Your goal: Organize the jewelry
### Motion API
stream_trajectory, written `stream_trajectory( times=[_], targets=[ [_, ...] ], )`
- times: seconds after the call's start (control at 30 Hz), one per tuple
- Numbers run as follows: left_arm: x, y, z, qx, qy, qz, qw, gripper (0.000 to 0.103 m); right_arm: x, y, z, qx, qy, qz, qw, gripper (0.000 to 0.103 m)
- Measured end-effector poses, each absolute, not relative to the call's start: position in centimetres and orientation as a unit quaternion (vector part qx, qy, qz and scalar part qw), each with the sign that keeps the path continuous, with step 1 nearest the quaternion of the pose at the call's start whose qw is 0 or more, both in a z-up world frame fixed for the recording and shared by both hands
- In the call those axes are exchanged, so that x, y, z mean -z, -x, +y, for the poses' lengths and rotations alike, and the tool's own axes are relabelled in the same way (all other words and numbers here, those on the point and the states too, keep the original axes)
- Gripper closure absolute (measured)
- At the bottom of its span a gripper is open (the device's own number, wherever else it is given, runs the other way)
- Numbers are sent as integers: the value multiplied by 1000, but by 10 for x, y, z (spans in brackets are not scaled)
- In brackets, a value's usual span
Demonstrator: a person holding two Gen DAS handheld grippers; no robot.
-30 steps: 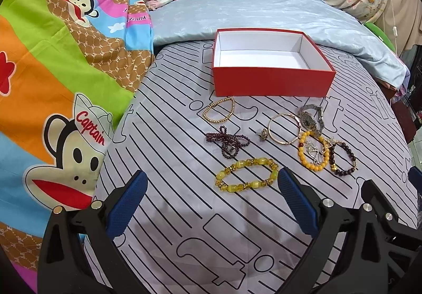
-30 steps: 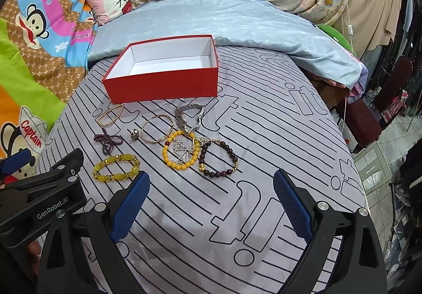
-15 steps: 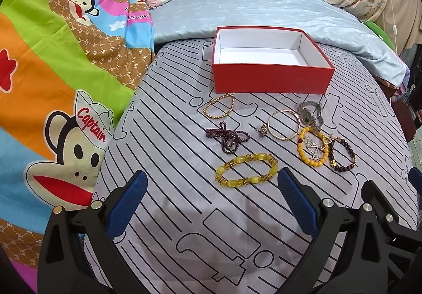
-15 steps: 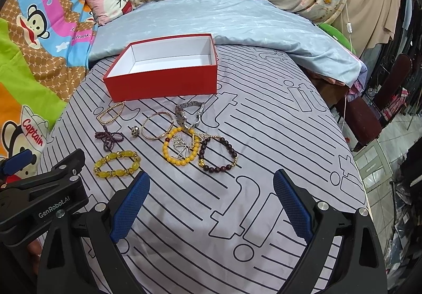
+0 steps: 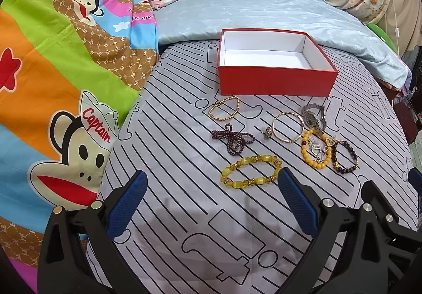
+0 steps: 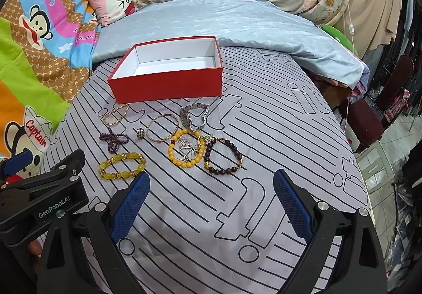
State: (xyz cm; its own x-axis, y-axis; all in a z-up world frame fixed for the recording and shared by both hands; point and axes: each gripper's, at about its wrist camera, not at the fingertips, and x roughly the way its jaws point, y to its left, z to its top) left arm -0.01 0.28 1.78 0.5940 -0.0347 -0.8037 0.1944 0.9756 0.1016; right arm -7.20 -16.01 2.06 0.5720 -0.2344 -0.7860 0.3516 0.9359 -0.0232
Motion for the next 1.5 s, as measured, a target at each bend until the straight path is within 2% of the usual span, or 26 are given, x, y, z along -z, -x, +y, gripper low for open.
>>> stream_trajectory(
  times=[0.7, 0.93, 1.43, 1.5],
  targets=[
    [-19, -4, 2, 64, -89, 448, 887, 6, -18, 70, -162, 163, -72, 433, 884, 10],
    [-6, -17, 12, 68, -57, 469, 879, 6, -11, 64, -165, 159, -71, 438, 882, 10],
    [44, -105, 35, 58, 26, 505, 861, 7, 16, 40, -190, 161, -85, 456, 871, 11],
    [54, -122, 30, 60, 24, 511, 857, 10, 19, 35, -193, 162, -88, 458, 870, 11]
  ],
)
